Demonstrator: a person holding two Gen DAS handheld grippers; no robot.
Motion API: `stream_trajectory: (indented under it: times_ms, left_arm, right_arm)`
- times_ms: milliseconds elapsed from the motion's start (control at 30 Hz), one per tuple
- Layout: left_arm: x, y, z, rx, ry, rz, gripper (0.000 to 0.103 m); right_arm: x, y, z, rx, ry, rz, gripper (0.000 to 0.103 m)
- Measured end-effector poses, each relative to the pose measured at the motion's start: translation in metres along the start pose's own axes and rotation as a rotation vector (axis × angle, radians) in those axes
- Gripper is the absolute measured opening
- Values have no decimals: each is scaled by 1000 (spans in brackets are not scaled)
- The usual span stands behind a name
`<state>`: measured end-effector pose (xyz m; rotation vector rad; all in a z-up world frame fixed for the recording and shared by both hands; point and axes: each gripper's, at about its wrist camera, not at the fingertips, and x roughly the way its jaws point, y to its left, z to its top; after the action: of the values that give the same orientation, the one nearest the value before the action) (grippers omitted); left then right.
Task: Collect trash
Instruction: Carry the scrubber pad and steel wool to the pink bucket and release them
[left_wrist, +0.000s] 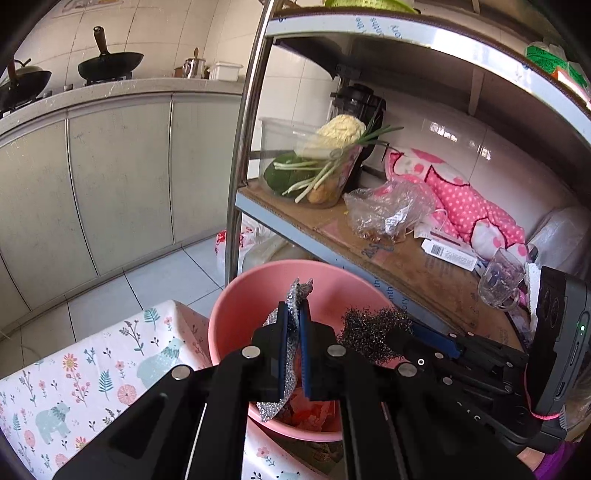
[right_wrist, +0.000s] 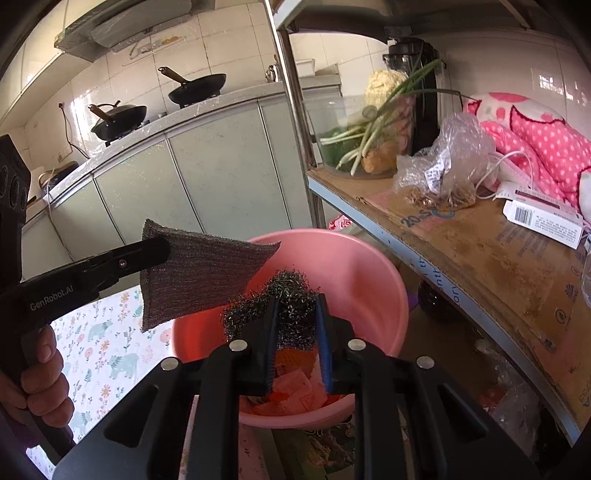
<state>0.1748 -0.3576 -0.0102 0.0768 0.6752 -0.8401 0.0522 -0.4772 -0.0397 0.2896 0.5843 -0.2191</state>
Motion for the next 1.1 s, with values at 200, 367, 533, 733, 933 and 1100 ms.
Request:
stream_trajectory:
  times_ms: [200, 367, 533, 733, 933, 1100]
  left_arm:
    - [24, -1, -8, -4, 47, 4, 5]
    - [41, -4, -16, 5, 83, 14, 5]
    - [51, -2, -20, 7, 107, 22, 5]
    - [58, 0, -24, -4, 130, 42, 6]
    - [57, 1, -22, -25, 136, 52, 13]
    - [50, -3, -20, -11, 119, 59, 23]
  right_arm:
    - [20, -8, -7, 1, 46, -24, 19]
    - [34, -12, -13, -1, 73, -37, 19]
    - [44, -14, -18, 5, 93, -43, 19]
    - [48, -12, -18, -21, 94, -61, 26]
    - [49, -12, -17, -23, 99, -69, 28]
    - [45, -11, -15, -26, 96, -68, 33]
